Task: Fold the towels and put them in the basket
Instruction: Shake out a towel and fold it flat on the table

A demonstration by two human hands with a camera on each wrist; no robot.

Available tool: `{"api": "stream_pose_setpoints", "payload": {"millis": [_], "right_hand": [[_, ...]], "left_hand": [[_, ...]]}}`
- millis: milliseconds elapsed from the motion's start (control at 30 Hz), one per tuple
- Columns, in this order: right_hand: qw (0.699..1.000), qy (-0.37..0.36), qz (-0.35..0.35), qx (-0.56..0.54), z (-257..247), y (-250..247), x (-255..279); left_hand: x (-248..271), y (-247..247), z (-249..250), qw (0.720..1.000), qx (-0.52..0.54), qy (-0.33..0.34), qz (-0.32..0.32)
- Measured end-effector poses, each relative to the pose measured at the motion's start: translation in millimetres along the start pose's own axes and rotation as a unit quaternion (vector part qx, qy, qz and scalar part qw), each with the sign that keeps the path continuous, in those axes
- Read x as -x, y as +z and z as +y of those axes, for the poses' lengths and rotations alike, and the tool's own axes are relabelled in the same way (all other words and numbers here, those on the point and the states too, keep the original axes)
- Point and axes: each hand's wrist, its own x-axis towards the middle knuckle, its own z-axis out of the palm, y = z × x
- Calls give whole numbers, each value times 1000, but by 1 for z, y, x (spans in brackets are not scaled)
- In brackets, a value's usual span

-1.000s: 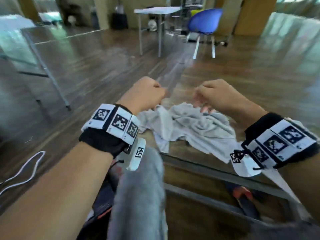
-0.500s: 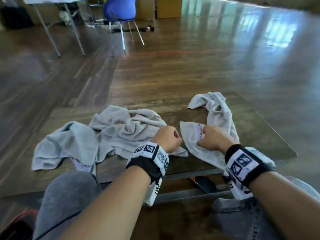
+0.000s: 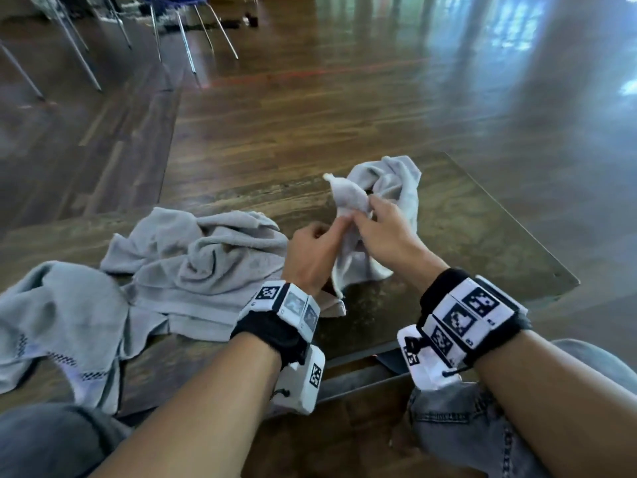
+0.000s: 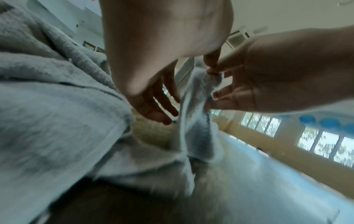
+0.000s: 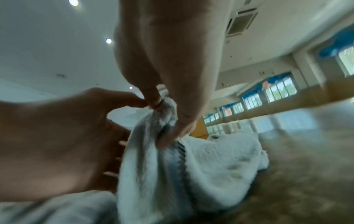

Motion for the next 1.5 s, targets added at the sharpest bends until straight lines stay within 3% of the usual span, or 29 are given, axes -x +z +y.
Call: {"api": "stream_pose_setpoints", "payload": {"millis": [67,167,233,333,400,500,567,633,700,767,933,1067,1200,1233,1300,1367,1400,1433,1500], "right_hand": [[994,20,-23,-107,-11,6,1],[950,45,-76,-300,-21,0,4],[937,41,-89,-335,-30,-7,6],[987,17,-30,-157,-46,-21,4],[998,-52,14,-43,-60,-34,1],[981,-191,23,19,-89,-52,2],[966,-229,38,109,-110,-62,-1],[942,-238,59,228,-129,-72,-5],[927,-240,64,280,-142,-83,-6],[924,-235,82,290,-151,-92,-4],[920,-219,140,293,-161,-101,3],[918,-209,145,305,-151,-102,5],[936,-188,50,295,-151,-107,8],[937,-191,54,288,-151,-109,8],[923,-226,152,270,-151,-114,8],[874,-282,292,268,-145,-117,12],[854,-297,327,275,-140,-118,15],[856,-294,318,283,-134,-118,17],[901,-255,183,299,-121,-123,20]], "left_hand": [[-3,-5,10,998,59,31,18],[-11,-21,22,992,-49,109,47],[-16,-37,32,983,-79,150,72],[-22,-59,56,970,-89,213,77],[-22,-67,81,957,-113,263,36],[-21,-73,123,931,-183,315,-28],[-18,-75,149,902,-242,349,-70],[-15,-79,170,875,-302,371,-67],[-13,-85,183,859,-339,383,-20],[-11,-97,193,849,-346,399,12],[-2,-122,202,803,-428,415,-10],[2,-131,196,822,-418,377,91],[4,-128,192,841,-431,292,145],[4,-125,192,849,-421,282,150],[6,-120,195,854,-379,318,161],[7,-116,193,812,-366,413,190],[8,-115,190,788,-375,445,198],[8,-113,186,784,-376,457,186],[6,-113,172,839,-363,397,85]]}}
